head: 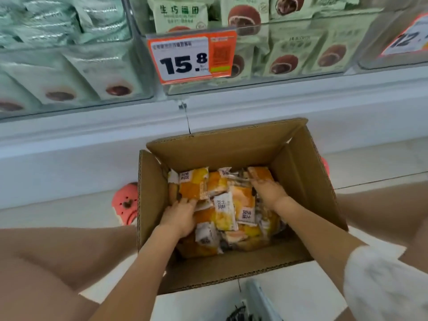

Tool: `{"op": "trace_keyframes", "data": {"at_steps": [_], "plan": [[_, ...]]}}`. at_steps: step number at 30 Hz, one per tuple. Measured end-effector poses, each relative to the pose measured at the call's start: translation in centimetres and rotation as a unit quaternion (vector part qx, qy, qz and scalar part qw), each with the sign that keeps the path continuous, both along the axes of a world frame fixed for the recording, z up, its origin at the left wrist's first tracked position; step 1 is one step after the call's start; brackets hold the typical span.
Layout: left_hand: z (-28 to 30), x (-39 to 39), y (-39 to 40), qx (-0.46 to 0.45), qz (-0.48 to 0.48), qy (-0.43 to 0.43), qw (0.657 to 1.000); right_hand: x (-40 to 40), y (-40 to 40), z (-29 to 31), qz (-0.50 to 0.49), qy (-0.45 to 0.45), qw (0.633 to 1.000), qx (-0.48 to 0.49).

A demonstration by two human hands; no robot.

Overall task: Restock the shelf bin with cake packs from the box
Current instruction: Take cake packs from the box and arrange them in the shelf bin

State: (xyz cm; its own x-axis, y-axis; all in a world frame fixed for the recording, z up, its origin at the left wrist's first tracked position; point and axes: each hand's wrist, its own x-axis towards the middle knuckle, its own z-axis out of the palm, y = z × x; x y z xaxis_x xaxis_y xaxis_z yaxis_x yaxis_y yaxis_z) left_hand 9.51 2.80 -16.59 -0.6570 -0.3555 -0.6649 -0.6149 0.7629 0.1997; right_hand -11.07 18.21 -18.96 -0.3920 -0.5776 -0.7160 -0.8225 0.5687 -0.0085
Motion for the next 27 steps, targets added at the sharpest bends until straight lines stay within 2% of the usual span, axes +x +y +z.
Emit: {"op": "trace_keyframes", "data": {"at_steps": [4,7,9,11,12,13,15,17,19,20,22,23,24,25,27], "plan": [[-0.2,-0.7,-0.1,-0.003,0.014,0.008,1.000,-0.8,-0.7,0.5,0.083,-0.014,0.996,0.029],[0.0,-1.6,0.0,-0.008,0.036,0.070,0.997,-1.5,-1.3,2.0,0.126,-0.010,0.992,0.015],[0.5,-2.5,0.4,0.019,0.099,0.142,0.985,-2.0,-1.5,3.2,0.119,-0.007,0.992,-0.046],[1.4,-3.7,1.1,0.082,0.228,0.196,0.950,-2.5,-1.6,5.0,0.058,-0.034,0.986,-0.152],[2.0,-4.1,1.4,0.134,0.307,0.191,0.923,-2.6,-1.6,6.4,0.014,-0.064,0.976,-0.207],[2.6,-4.4,1.6,0.208,0.393,0.162,0.881,-2.6,-1.6,7.8,-0.028,-0.103,0.961,-0.257],[3.6,-4.3,1.7,0.402,0.529,0.065,0.745,-2.0,-1.2,10.7,-0.090,-0.181,0.919,-0.337],[4.9,-4.1,1.5,0.538,0.556,0.021,0.633,-0.8,-0.1,12.7,-0.132,-0.228,0.884,-0.387],[6.4,-4.2,1.9,0.600,0.580,0.074,0.546,-0.1,1.5,13.4,-0.151,-0.247,0.867,-0.405],[7.0,-4.5,2.2,0.599,0.592,0.119,0.526,0.1,2.4,13.4,-0.154,-0.246,0.871,-0.397],[7.9,-4.8,2.6,0.583,0.583,0.194,0.532,0.2,3.9,13.4,-0.171,-0.222,0.884,-0.375],[8.1,-4.9,2.8,0.582,0.572,0.219,0.535,0.5,4.4,13.6,-0.207,-0.218,0.874,-0.381],[8.3,-4.8,2.9,0.583,0.566,0.238,0.533,0.8,4.6,13.7,-0.279,-0.239,0.836,-0.408],[8.5,-4.8,3.0,0.584,0.564,0.254,0.525,1.2,4.6,14.1,-0.379,-0.284,0.760,-0.444],[9.2,-4.7,3.3,0.601,0.549,0.285,0.506,2.5,4.4,14.7,-0.541,-0.400,0.575,-0.466]]}}
